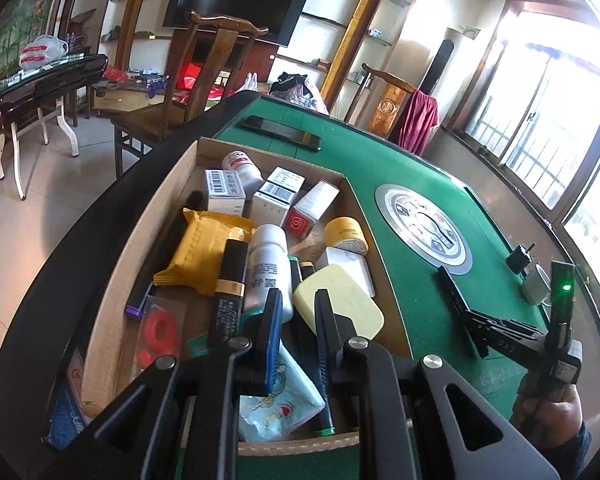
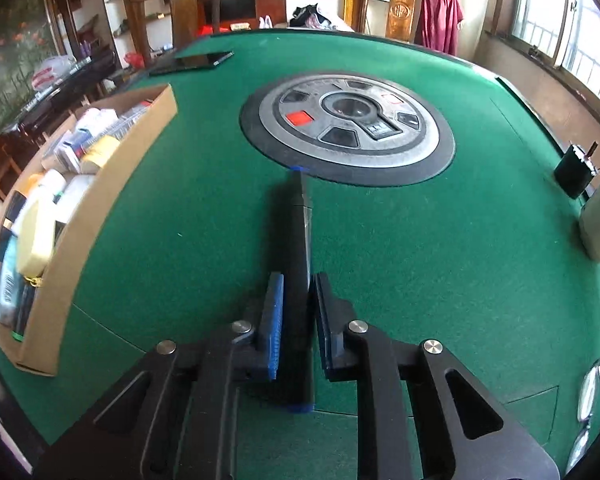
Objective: Organize objects
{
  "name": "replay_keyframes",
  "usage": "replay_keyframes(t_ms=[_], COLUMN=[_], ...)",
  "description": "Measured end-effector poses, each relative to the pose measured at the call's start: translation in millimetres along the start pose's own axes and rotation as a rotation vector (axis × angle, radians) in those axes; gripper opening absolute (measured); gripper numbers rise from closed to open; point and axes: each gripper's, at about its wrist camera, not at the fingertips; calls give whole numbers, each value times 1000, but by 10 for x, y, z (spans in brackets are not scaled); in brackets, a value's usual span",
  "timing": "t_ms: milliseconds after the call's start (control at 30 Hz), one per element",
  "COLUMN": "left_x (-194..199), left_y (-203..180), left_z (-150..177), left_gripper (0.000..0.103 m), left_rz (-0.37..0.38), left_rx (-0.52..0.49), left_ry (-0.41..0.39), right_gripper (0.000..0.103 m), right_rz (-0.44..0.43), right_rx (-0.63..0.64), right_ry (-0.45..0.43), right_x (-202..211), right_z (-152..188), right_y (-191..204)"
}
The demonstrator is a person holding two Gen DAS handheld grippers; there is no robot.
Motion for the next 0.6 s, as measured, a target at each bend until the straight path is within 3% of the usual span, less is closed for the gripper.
replay_keyframes(t_ms=[133,233,300,433,600], left_x=[3,12,21,18,21], left_y=[63,100,121,139,137], left_z=[-17,-24,-28,-29,-20], left_gripper=[15,15,15,16,16], left_rz=[-7,-16,-20,-27,-31], left_rx=[19,29,37,39,33], left_ry=[-4,-8,-12,-9,-9], right_gripper=[14,14,14,14,14], right_rz=[-97,-258,-294,-450,-515], right_rx=[-67,-118,-98,-47,66], right_ry=[-36,-81,-98,-136,-89], right_x=[89,245,338,530,442], right_z=[0,-55,-101,-183,-128], right_y=[-81,-10,139,575,1234])
Point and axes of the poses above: each gripper's, at about its wrist camera, not at the fingertips, and x roughly against the way its jaws point, y to its left, z to its underside, and after that the axes turned 3 degrees about -y, right-handed
